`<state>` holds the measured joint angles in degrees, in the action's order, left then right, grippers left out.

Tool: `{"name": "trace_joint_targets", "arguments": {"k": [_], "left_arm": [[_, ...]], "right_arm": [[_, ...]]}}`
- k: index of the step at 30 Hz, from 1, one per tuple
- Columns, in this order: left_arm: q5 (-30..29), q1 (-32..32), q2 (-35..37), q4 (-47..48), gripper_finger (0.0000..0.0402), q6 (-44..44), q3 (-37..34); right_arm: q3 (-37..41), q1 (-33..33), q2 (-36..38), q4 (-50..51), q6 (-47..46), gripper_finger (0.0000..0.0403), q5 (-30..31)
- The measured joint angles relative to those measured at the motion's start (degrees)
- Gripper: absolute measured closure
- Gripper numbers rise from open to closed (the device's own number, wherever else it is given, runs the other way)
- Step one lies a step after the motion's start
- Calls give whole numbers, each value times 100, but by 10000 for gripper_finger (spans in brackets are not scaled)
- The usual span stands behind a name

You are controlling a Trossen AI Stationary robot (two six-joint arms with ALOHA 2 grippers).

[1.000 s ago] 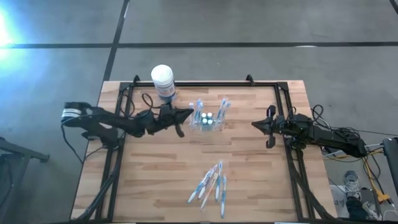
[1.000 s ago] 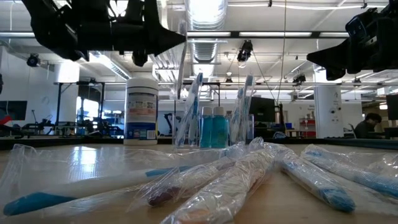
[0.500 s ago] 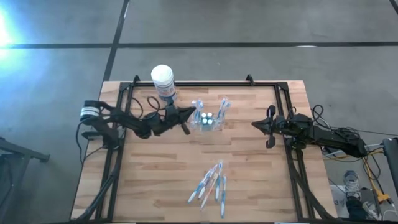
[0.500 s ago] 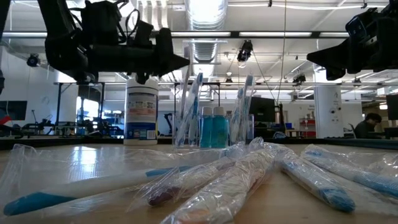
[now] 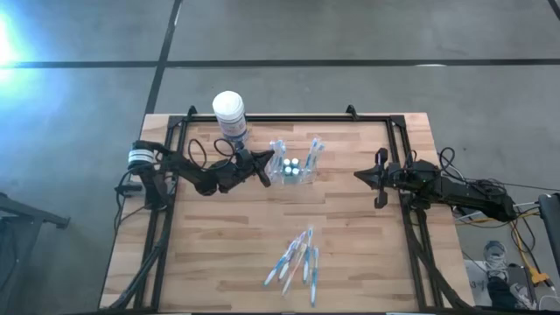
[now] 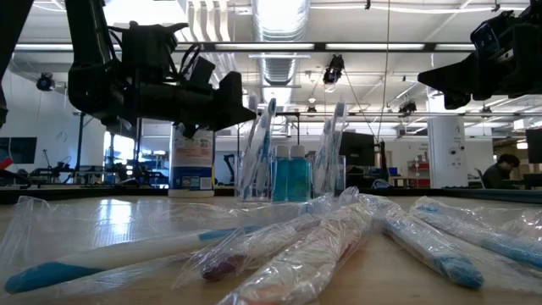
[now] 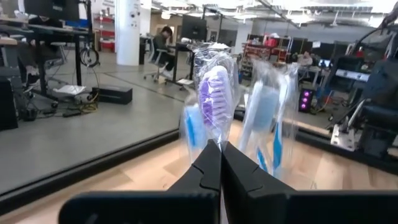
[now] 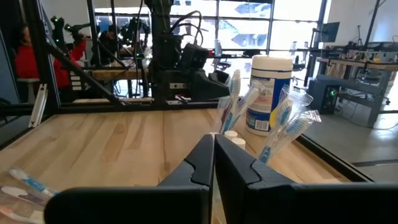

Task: Pick & Place toothbrushing station
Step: Put the violet toothbrush into the transparent bin organizer, then put the blue toothbrush into the transparent bin organizer

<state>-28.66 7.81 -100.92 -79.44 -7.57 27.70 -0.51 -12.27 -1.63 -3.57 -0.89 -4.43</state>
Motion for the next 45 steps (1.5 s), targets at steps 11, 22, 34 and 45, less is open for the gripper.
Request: {"name": "trace_joint_targets", "arguments": {"k": [11,22,34,45], "left_arm": [[-96,0,-219,-5,401,-151,-6],[-175,13,-209,7,401,-411,-424],[-38,0,-55,170,351,-268,-518],[345,-11,760,104,260,113,-667]], "right_arm": [[0,0,0,7,0,394,-1],[0,0,0,15,0,394,0],[0,-1,0,9,-2,394,0],[0,0,-2,24,-2,394,-2]]}}
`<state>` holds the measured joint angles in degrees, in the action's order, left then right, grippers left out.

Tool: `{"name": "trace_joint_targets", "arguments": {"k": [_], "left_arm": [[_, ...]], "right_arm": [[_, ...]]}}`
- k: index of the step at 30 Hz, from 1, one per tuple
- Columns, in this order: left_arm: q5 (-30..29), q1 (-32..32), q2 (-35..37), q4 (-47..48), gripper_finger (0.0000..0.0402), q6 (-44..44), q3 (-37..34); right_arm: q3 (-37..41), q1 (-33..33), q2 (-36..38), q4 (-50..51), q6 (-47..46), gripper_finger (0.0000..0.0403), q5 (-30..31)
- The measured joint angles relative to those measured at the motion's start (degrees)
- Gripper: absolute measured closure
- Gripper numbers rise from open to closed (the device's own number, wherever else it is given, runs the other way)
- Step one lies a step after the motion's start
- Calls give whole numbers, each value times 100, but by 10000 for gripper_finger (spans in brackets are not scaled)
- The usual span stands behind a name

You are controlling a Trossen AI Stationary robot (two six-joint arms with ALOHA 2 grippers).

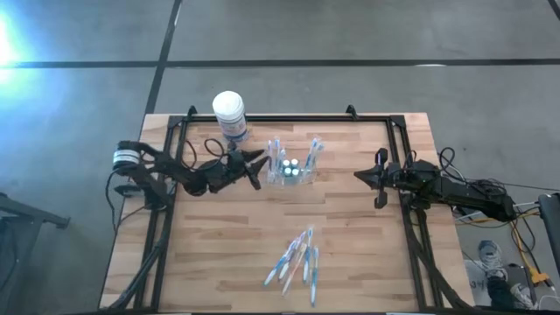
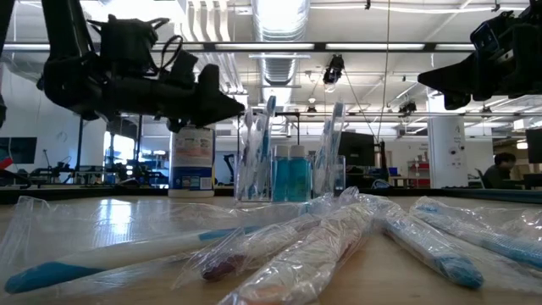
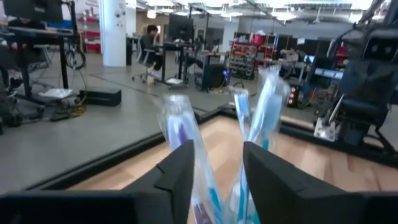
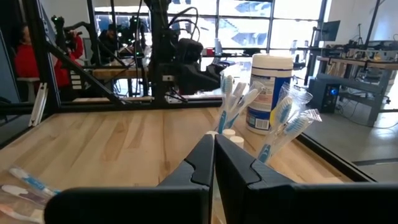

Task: Pick & Place toothbrushing station
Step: Put the blue toothbrush into the transparent bin organizer

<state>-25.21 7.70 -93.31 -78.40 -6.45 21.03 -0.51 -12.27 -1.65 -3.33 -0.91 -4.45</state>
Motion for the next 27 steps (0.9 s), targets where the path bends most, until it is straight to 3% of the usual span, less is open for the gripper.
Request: {"name": "trace_joint_targets", "arguments": {"k": [6,13,18,23,27], "left_arm": [[-11,0,450,238,229,1,-170],[38,-13,1116,758,225,151,-193],[892,-184,2242,1359,228,641,-192],[978,-328,3956,2974,270,748,-188],[1041,-328,5387,5313,339,796,151]], "right_arm": [[0,-2,2,0,-15,394,0],[0,-2,4,1,-16,394,0],[0,0,2,19,-26,394,0],[0,0,2,58,-48,394,0],[0,-1,0,152,-63,394,-1]]}}
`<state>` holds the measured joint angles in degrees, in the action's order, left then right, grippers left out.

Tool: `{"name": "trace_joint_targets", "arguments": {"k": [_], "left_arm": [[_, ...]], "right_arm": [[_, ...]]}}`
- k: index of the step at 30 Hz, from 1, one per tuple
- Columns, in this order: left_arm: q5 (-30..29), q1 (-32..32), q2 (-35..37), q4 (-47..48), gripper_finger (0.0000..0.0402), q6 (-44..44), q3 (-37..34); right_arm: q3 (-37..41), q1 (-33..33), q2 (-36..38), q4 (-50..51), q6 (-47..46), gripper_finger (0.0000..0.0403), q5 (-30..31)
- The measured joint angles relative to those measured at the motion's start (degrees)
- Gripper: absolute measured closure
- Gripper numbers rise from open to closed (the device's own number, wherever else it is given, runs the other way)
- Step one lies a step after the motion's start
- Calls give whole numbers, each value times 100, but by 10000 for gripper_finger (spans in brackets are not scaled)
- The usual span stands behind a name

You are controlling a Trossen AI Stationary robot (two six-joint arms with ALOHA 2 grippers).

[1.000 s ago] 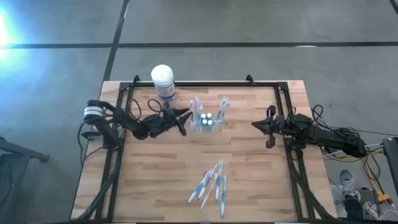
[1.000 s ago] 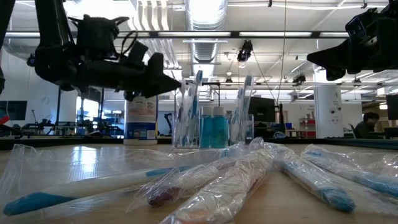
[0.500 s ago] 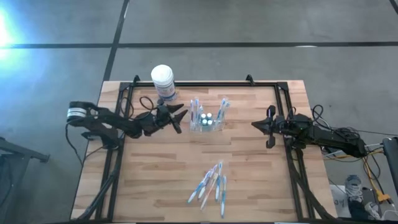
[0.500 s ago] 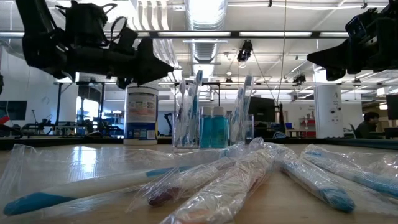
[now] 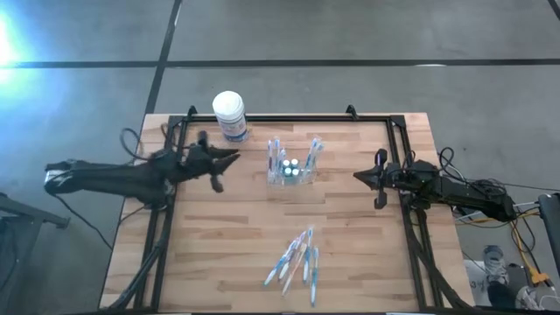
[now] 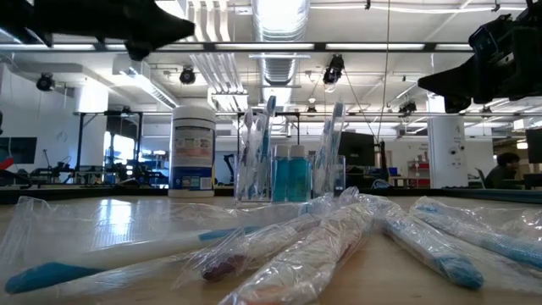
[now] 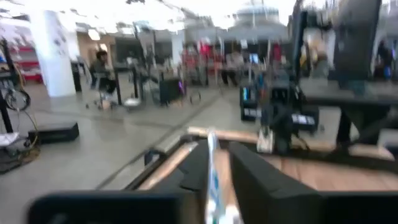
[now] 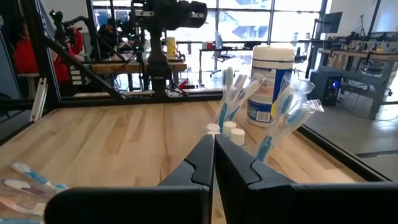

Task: Pick & Place toothbrushing station
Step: Put the blue toothbrush into the transparent bin organizer

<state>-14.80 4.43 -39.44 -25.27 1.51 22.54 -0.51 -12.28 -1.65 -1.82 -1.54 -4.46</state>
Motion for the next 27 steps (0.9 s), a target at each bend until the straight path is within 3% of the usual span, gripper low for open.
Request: {"name": "trace_joint_targets", "arguments": {"k": [3,8,11,15,27], "left_arm": [[319,0,771,1847,390,66,453],[423,-32,1151,3246,397,-112,843],[860,-103,1211,3216,398,69,859],[1653,-205,1423,2412,399,532,551],[1688,-197,2461,2337,400,643,303]], "right_arm": [[0,0,2,-5,-25,394,-1],[0,1,2,-34,-39,394,-1],[-1,1,2,-50,-44,394,1],[0,1,2,-49,-44,394,-1],[0,1,2,-14,-44,394,-1]]}}
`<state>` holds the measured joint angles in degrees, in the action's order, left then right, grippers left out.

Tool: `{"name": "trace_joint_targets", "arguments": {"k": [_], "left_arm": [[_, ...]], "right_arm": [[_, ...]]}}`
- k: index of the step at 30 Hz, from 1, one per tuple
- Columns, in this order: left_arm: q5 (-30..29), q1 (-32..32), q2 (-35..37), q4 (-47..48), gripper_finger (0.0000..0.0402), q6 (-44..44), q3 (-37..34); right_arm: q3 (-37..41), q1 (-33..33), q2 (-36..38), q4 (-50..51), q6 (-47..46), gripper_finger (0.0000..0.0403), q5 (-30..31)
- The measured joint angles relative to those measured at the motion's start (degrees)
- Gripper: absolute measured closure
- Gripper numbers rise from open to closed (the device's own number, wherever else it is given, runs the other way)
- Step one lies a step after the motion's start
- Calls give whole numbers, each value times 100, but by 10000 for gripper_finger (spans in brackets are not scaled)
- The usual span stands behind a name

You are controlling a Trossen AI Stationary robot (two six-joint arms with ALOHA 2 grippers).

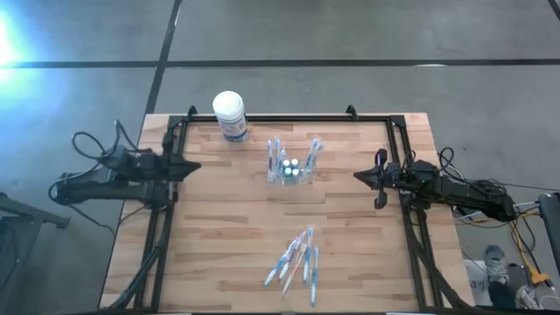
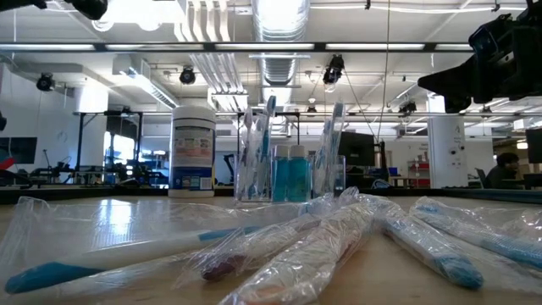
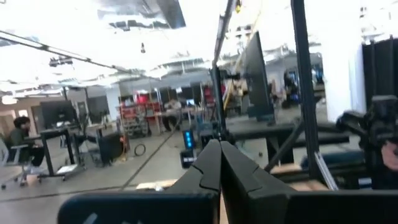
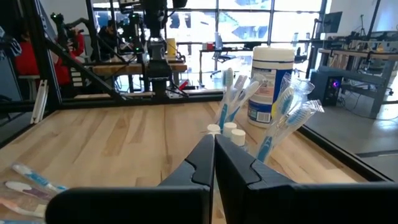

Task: Pick & Place toothbrushing station
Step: Put the blue toothbrush into the transparent bin organizer

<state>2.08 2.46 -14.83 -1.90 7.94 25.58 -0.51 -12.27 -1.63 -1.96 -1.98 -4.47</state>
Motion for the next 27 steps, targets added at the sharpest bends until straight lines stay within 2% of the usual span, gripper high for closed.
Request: {"name": "trace_joint_targets", "arguments": {"k": [3,8,12,21,24,27], "left_arm": [[-101,0,331,-102,400,-166,-253],[-57,-2,831,-1325,401,-332,-1073],[-52,-2,1057,-1723,401,-468,-1618],[-68,0,1141,-1614,401,-459,-2041],[-195,0,1139,-1345,401,-510,-2170],[-316,0,1139,-1528,401,-660,-2379]], "right_arm": [[0,0,-2,0,0,394,0],[-1,0,-1,-14,0,394,1],[0,0,-1,-31,0,394,2],[-1,-1,-2,-37,2,394,2],[0,0,-2,-37,2,394,2],[0,0,-2,-37,2,394,2]]}}
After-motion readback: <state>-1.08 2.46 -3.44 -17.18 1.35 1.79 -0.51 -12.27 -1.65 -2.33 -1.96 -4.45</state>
